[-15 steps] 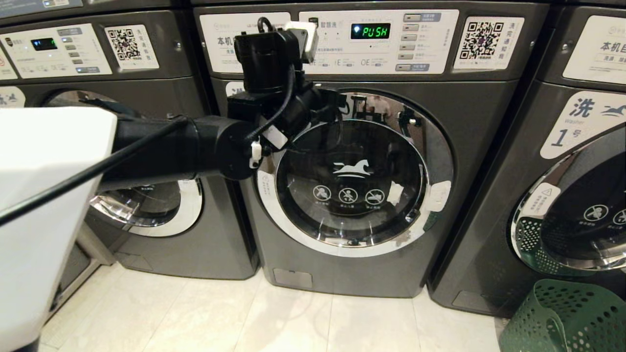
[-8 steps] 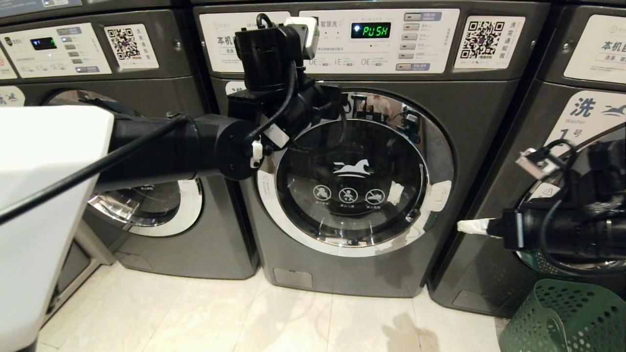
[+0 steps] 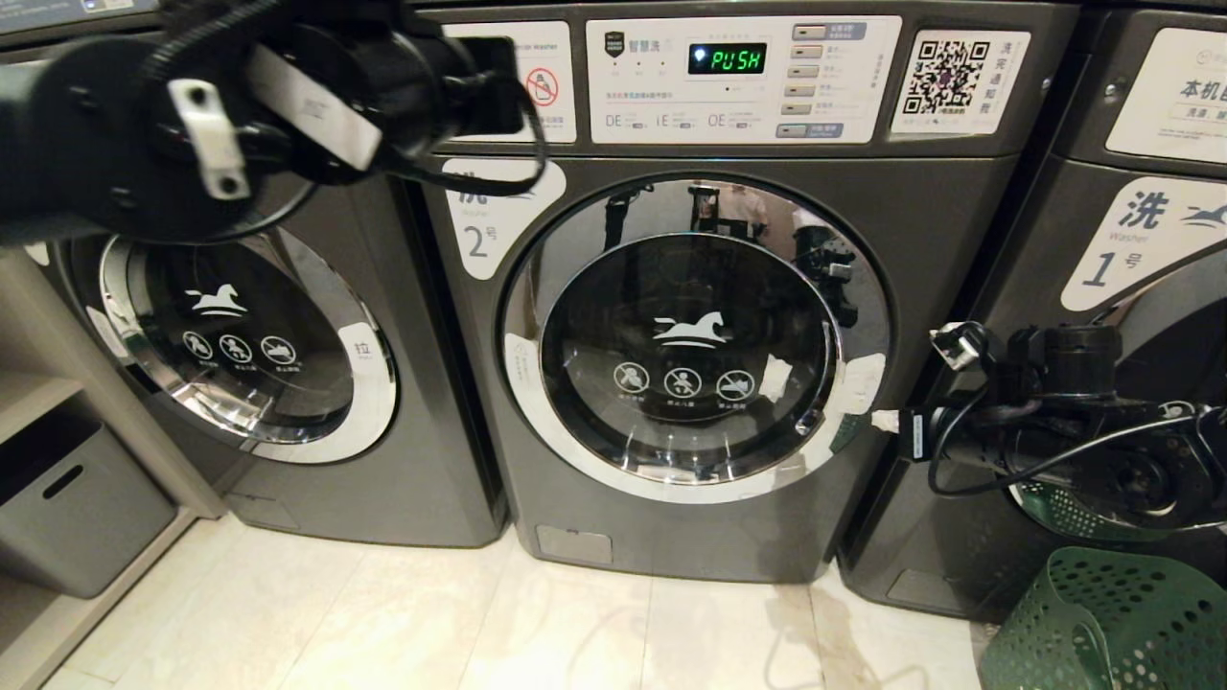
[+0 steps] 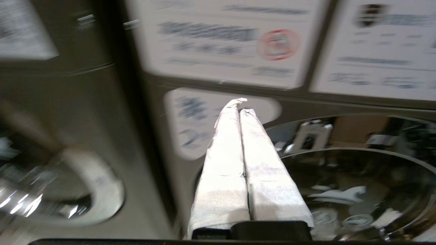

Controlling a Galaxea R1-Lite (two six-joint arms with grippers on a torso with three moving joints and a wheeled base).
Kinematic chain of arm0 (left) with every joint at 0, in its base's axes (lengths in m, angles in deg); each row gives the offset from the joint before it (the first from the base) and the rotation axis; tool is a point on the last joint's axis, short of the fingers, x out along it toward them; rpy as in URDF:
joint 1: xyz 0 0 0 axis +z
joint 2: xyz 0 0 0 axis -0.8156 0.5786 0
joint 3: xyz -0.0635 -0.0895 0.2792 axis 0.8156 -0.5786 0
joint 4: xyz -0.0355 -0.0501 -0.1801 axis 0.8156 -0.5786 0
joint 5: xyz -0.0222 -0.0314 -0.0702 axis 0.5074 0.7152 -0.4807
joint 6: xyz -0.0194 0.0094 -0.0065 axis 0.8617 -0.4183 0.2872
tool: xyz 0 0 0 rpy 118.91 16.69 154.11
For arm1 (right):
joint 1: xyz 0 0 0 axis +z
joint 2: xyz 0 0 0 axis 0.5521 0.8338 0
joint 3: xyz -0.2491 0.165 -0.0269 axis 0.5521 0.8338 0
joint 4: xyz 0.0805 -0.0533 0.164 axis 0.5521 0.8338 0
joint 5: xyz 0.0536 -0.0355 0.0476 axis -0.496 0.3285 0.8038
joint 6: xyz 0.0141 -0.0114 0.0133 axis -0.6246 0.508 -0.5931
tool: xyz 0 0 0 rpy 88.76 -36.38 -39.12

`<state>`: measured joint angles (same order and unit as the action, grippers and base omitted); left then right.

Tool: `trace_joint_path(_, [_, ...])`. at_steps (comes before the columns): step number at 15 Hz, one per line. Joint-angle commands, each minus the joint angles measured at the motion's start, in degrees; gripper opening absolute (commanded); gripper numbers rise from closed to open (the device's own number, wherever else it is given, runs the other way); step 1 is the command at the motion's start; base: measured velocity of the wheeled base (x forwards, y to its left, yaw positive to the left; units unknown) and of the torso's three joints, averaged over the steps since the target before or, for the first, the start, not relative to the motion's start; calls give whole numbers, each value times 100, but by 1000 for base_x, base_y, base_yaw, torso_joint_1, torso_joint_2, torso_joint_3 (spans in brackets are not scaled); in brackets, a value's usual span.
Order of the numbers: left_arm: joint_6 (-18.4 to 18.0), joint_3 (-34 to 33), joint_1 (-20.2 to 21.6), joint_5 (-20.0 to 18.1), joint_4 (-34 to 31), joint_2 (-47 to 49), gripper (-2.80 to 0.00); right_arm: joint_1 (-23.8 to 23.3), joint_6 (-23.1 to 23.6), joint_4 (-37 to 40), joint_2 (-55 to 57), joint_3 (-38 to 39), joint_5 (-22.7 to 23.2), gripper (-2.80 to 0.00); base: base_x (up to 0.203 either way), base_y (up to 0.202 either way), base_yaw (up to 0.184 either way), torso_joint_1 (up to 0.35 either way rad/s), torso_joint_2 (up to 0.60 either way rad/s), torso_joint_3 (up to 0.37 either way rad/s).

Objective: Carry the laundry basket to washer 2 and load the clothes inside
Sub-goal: Press the washing machine door tightly with the right hand

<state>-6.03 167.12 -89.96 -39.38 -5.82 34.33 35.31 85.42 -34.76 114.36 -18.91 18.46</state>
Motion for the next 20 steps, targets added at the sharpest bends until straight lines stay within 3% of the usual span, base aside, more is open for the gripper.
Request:
trace_joint_path(1, [304, -870, 492, 19, -743, -1566, -280, -145, -8, -190, 107, -24, -120, -280, 0, 0, 0, 0, 0, 0])
trace_joint_path(5, [969, -3591, 1223, -203, -1536, -3547, -280, -112, -62, -564, 345, 5, -76, -280, 0, 0, 0, 0, 0, 0])
trace_joint_path(8, [1255, -5028, 1417, -115, -2128, -4784, -280, -110, -64, -1179, 724, -21, -68, -280, 0, 0, 0, 0, 0, 0])
trace_joint_path(11, [1362, -5417, 1483, 116, -3385, -5492, -280, -101, 1, -1842, 1066, -16, -147, -280, 0, 0, 0, 0, 0, 0])
trace_joint_path(14, [1392, -5341, 1626, 345, -4471, -5928, -280, -100, -2, -1859, 1165, -95, -242, -280, 0, 0, 0, 0, 0, 0])
trace_joint_path(20, [1422, -5528, 1800, 291, -5135, -6791, -280, -101, -4, -2304, 1791, -720, -438, -280, 0, 0, 0, 0, 0, 0])
